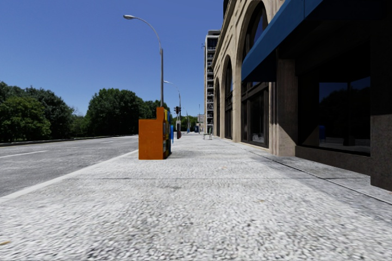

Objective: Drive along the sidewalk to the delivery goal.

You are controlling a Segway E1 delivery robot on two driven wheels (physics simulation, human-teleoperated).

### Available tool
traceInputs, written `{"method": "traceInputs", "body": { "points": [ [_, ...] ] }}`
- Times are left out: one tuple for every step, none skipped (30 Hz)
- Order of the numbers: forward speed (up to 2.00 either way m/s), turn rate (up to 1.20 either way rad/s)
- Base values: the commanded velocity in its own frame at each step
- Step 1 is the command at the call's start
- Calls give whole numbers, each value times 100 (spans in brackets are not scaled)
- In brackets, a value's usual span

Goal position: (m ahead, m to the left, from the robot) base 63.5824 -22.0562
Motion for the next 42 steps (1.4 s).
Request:
{"method": "traceInputs", "body": {
  "points": [
    [200,0],
    [200,0],
    [200,0],
    [200,0],
    [200,0],
    [200,0],
    [200,0],
    [200,0],
    [200,0],
    [200,0],
    [200,0],
    [200,0],
    [200,0],
    [200,0],
    [200,0],
    [200,0],
    [200,0],
    [200,0],
    [200,0],
    [200,0],
    [200,0],
    [200,0],
    [200,0],
    [200,0],
    [200,0],
    [200,0],
    [200,0],
    [200,0],
    [200,0],
    [200,0],
    [200,0],
    [200,0],
    [200,0],
    [200,0],
    [200,0],
    [200,0],
    [200,0],
    [200,0],
    [200,0],
    [200,0],
    [200,0],
    [200,0]
  ]
}}
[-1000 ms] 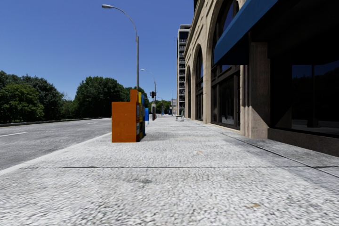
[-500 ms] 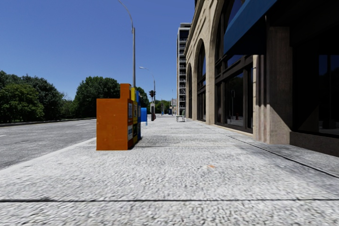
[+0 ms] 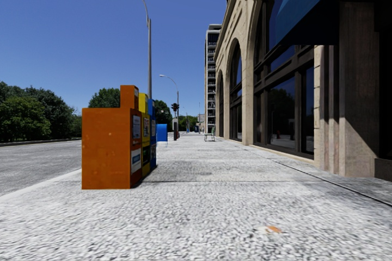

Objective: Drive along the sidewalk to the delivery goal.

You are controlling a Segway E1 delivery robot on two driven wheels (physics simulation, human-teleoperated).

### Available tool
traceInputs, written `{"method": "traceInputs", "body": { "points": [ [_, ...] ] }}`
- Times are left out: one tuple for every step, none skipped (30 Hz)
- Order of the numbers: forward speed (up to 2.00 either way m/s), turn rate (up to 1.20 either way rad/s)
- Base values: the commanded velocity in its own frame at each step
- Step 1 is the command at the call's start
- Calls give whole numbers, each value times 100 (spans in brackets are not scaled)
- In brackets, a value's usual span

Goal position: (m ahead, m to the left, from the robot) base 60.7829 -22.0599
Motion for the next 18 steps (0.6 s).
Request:
{"method": "traceInputs", "body": {
  "points": [
    [200,0],
    [200,0],
    [200,0],
    [200,0],
    [200,0],
    [200,0],
    [200,0],
    [200,0],
    [200,0],
    [200,0],
    [200,0],
    [200,0],
    [200,0],
    [200,0],
    [200,0],
    [200,0],
    [200,0],
    [200,0]
  ]
}}
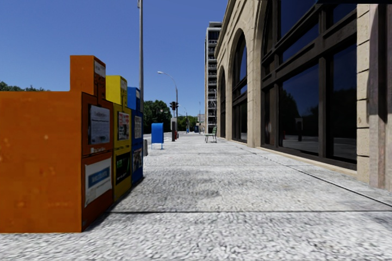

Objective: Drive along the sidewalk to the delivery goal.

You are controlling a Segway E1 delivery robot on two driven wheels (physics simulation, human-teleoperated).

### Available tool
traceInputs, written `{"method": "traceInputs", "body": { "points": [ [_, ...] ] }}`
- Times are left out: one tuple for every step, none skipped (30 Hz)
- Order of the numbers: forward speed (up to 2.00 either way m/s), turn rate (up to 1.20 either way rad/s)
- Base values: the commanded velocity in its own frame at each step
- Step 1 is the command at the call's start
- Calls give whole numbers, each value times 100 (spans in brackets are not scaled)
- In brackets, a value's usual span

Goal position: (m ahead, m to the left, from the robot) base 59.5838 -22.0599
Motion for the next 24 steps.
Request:
{"method": "traceInputs", "body": {
  "points": [
    [200,0],
    [200,0],
    [200,0],
    [200,0],
    [200,0],
    [200,0],
    [200,0],
    [200,0],
    [200,0],
    [200,0],
    [200,0],
    [200,0],
    [200,0],
    [200,0],
    [200,0],
    [200,0],
    [200,0],
    [200,0],
    [200,0],
    [200,0],
    [200,0],
    [200,0],
    [200,0],
    [200,0]
  ]
}}
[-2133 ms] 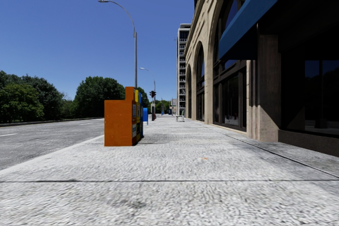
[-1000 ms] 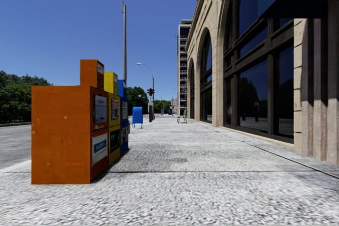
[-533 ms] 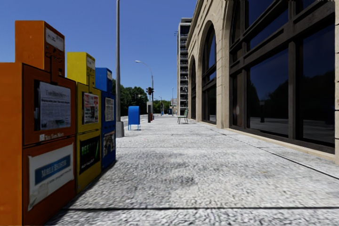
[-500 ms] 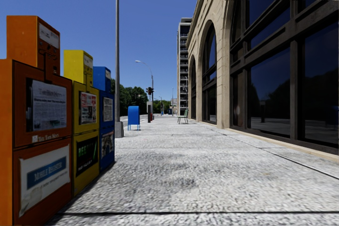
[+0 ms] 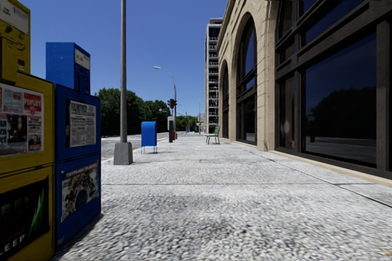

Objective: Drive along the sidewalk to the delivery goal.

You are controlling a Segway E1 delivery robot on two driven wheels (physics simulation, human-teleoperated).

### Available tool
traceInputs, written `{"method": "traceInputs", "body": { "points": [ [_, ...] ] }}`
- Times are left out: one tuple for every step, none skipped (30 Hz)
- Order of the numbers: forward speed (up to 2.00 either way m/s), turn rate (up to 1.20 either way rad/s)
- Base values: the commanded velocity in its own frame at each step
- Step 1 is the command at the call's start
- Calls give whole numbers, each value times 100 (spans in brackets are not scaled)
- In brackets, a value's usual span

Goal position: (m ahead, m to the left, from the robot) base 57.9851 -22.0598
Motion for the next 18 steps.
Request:
{"method": "traceInputs", "body": {
  "points": [
    [200,0],
    [200,0],
    [200,0],
    [200,0],
    [200,0],
    [200,0],
    [200,0],
    [200,0],
    [200,0],
    [200,0],
    [200,0],
    [200,0],
    [200,0],
    [200,0],
    [200,0],
    [200,0],
    [200,0],
    [200,0]
  ]
}}
